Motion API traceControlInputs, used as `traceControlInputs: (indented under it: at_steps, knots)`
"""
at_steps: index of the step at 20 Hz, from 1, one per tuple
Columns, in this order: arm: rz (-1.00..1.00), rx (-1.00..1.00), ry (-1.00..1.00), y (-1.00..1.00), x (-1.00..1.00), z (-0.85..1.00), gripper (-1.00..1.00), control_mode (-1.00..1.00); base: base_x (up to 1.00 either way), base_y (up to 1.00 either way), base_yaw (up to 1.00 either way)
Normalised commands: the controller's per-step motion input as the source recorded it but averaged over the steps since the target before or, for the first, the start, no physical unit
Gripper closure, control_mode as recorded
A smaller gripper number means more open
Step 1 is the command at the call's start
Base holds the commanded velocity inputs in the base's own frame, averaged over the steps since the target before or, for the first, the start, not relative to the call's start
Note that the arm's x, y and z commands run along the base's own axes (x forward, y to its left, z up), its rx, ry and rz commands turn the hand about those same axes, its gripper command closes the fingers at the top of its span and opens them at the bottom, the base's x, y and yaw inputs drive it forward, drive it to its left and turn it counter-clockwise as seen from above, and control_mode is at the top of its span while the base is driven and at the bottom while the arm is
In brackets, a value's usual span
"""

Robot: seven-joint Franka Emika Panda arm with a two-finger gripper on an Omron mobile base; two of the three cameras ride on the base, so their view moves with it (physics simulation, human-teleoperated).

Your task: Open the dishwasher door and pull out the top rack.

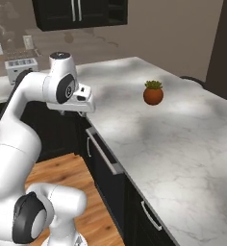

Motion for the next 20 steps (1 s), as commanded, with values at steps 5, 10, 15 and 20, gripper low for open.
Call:
traceControlInputs:
  at_steps: [5,10,15,20]
  knots:
    - [0.02,0.00,0.00,-0.07,0.00,-0.06,-1.00,-1.00,0.00,-0.05,0.01]
    - [0.00,-0.06,-0.04,0.00,0.06,-0.21,-1.00,-1.00,0.00,0.00,0.00]
    - [0.00,-0.21,-0.16,0.04,0.14,-0.26,-1.00,-1.00,0.00,0.00,0.00]
    - [0.00,-0.25,-0.19,0.07,0.04,-0.25,-1.00,-1.00,0.00,0.00,0.00]
